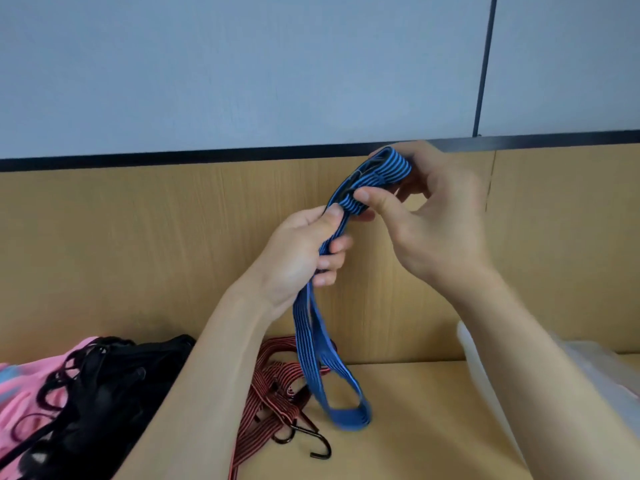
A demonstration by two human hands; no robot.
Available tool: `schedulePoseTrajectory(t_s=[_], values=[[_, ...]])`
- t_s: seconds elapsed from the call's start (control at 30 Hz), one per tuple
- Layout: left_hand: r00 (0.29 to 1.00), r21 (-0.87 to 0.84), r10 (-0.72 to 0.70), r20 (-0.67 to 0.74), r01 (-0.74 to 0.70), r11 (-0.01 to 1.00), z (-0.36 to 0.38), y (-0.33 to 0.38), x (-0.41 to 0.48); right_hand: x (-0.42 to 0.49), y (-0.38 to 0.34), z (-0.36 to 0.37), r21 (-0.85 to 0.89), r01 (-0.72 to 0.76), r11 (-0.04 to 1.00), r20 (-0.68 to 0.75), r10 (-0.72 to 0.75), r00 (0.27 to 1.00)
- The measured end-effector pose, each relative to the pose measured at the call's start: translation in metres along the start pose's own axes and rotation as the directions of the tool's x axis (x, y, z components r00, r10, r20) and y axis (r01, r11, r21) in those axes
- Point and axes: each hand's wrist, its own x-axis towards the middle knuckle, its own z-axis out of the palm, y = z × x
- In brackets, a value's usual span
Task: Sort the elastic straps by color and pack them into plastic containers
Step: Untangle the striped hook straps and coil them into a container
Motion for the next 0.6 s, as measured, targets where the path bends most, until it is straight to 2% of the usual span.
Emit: schedulePoseTrajectory(t_s=[0.07, 0.2, 0.4, 0.6], values=[[1.0, -0.071, -0.02, -0.008, 0.019, 0.997, 0.0, 0.0, 0.001, -0.002, 0.0, 0.004, -0.02, 0.024, 1.0, -0.034, -0.025, 0.999], [0.996, -0.268, -0.015, 0.084, 0.037, 0.963, 0.004, 0.003, -0.001, -0.006, 0.0, 0.008, -0.06, 0.093, 0.994, -0.109, -0.099, 0.989], [0.999, -0.248, -0.032, 0.037, 0.04, 0.968, 0.01, 0.002, -0.001, -0.011, 0.001, 0.011, -0.18, 0.178, 0.968, -0.148, -0.205, 0.968], [0.999, -0.251, -0.022, -0.041, 0.011, 0.968, 0.016, -0.003, 0.0, -0.016, 0.005, 0.018, -0.191, 0.203, 0.96, -0.193, -0.24, 0.952]])
